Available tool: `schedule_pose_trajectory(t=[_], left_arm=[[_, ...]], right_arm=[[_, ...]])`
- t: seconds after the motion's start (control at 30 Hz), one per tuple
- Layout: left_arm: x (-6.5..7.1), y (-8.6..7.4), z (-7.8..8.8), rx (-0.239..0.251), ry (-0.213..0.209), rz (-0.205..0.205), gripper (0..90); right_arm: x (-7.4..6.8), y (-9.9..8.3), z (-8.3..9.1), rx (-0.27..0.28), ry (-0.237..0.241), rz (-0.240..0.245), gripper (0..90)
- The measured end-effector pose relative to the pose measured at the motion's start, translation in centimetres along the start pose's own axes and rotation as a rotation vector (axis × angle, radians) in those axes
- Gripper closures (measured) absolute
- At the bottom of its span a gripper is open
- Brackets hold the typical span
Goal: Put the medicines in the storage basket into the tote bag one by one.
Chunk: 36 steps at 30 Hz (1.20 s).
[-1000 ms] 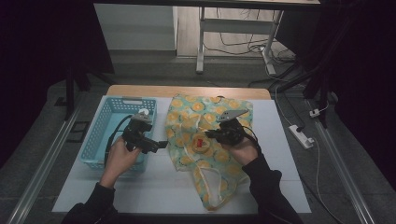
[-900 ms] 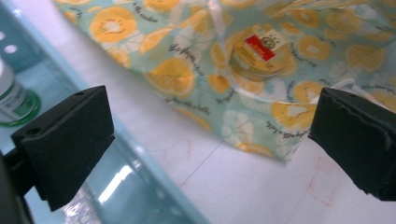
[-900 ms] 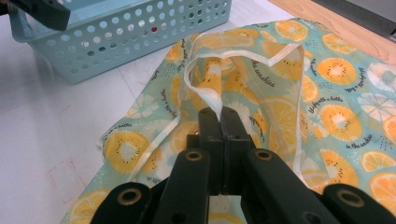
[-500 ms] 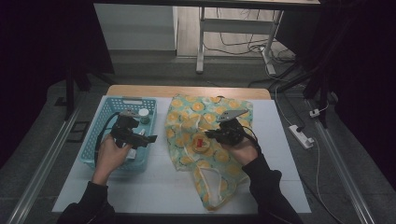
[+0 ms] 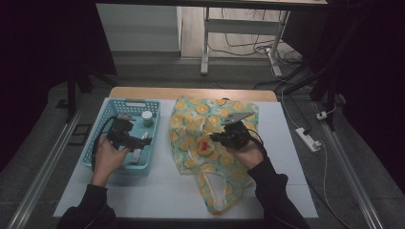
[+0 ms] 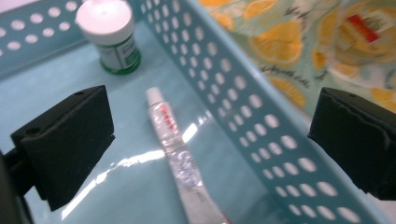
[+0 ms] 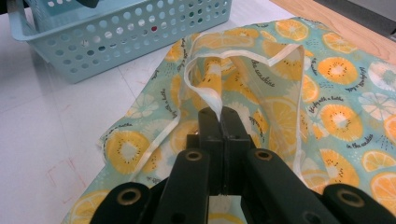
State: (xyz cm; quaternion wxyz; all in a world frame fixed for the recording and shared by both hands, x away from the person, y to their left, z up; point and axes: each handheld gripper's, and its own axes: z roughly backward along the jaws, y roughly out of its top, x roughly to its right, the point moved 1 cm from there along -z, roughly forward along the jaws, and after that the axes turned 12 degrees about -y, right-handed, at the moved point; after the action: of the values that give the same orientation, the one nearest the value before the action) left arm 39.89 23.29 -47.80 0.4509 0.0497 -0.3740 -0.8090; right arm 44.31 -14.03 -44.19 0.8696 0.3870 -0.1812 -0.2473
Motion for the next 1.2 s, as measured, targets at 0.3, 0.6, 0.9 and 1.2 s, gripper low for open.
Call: schedule_pose_trajectory(t=[0.3, 0.6, 0.9, 1.2], left_arm=[[-1.6, -0.3, -0.6, -0.023, 0.004, 0.052, 0.0], [-2.1, -0.4, -2.2, -0.137, 0.03, 0.073, 0.0], [-2.4, -0.6, -3.9, -0.289, 0.076, 0.105, 1.0], [-2.4, -0.7, -4.5, -0.345, 0.076, 0.102, 24.0]], right_arm=[[-0.2, -0.1, -0.3, -0.008, 0.003, 0.005, 90.0], [-0.3, -0.1, -0.4, -0.011, 0.005, 0.008, 90.0], [-0.5, -0.1, -0.5, -0.014, 0.008, 0.012, 90.0], [-0.5, -0.1, -0.5, -0.017, 0.008, 0.017, 90.0]])
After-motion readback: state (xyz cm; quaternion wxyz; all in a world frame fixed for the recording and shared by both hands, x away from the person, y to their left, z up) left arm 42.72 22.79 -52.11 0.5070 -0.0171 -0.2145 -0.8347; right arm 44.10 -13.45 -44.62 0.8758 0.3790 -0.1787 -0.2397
